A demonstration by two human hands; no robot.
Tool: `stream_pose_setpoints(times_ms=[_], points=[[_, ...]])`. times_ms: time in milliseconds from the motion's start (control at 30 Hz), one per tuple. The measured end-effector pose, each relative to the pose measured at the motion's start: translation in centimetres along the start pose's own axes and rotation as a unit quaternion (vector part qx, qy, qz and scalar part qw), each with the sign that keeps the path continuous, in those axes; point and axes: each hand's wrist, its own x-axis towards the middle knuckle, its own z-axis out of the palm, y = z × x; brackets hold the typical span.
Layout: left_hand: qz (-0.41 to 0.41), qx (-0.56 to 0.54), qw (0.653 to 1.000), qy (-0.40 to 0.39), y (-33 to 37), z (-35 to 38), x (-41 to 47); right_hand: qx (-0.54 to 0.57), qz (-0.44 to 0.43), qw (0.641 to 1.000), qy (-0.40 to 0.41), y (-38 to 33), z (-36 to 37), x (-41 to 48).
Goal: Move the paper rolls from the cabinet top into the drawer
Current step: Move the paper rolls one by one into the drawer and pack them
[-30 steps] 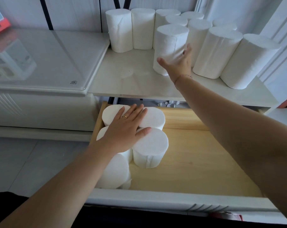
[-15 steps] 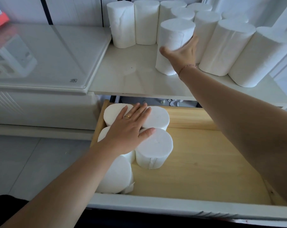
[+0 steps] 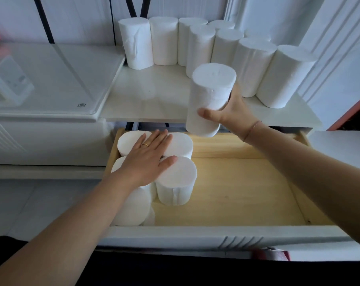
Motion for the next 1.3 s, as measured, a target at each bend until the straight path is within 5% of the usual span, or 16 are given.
stream_pose_setpoints(times_ms=[300, 1067, 1300], points=[[0.026, 0.008, 1.0, -0.003, 0.4, 0.1, -0.7, -0.054, 0.027, 0.993, -0.104, 2.4, -2.3, -6.6], [0.029, 0.01, 1.0, 0.007, 0.3, 0.3, -0.7, -0.137, 0.134, 0.97, -0.146, 11.1, 0.0, -8.3], [0.024, 0.008, 1.0, -0.002, 0.5, 0.0, -0.7, -0.044, 0.2, 0.931, -0.301, 9.3, -3.7, -6.3]])
